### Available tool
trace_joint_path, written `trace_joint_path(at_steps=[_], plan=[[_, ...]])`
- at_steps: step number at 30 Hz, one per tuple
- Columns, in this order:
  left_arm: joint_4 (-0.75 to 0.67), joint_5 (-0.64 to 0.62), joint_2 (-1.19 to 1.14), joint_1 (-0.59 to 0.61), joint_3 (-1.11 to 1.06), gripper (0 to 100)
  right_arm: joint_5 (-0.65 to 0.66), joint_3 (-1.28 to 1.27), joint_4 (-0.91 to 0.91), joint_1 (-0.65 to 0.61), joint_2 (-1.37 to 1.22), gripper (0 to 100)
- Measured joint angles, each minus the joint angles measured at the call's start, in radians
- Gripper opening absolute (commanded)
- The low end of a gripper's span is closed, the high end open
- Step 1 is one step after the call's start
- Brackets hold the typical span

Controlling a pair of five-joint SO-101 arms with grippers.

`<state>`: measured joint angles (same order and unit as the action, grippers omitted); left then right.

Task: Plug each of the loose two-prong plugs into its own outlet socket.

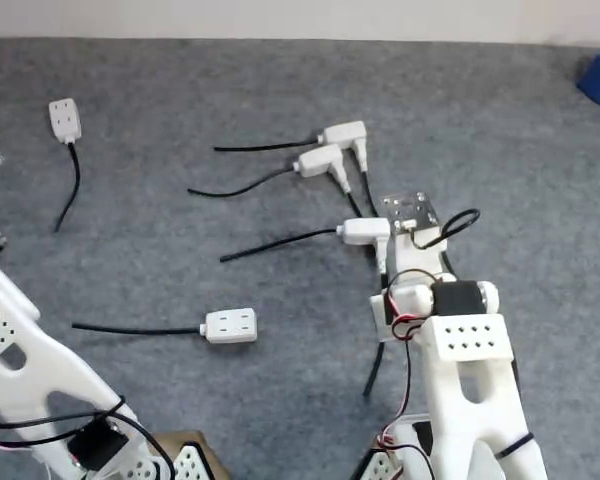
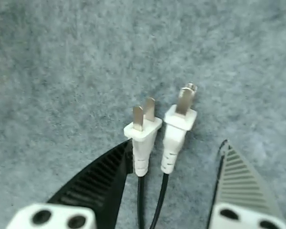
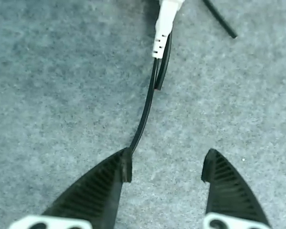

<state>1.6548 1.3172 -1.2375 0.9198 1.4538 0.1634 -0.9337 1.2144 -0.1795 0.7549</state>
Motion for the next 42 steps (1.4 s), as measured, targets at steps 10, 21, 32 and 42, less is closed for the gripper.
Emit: trace_joint_path(at_steps=[10, 21, 32, 42], plan=[[0.086, -0.046, -0.011, -0.003, 0.044, 25, 0.0, 0.0, 0.0, 0.0, 0.0, 23.8], [0.094, -0.057, 0.003, -0.005, -0.092, 24, 0.0, 0.0, 0.0, 0.0, 0.0, 23.8], [0.075, -0.068, -0.028, -0.015, -0.133, 15, 0.0, 0.0, 0.0, 0.0, 0.0, 23.8], [0.13, -0.169, -0.02, -0.087, -0.107, 0, 0.0, 0.0, 0.0, 0.0, 0.0, 23.8]])
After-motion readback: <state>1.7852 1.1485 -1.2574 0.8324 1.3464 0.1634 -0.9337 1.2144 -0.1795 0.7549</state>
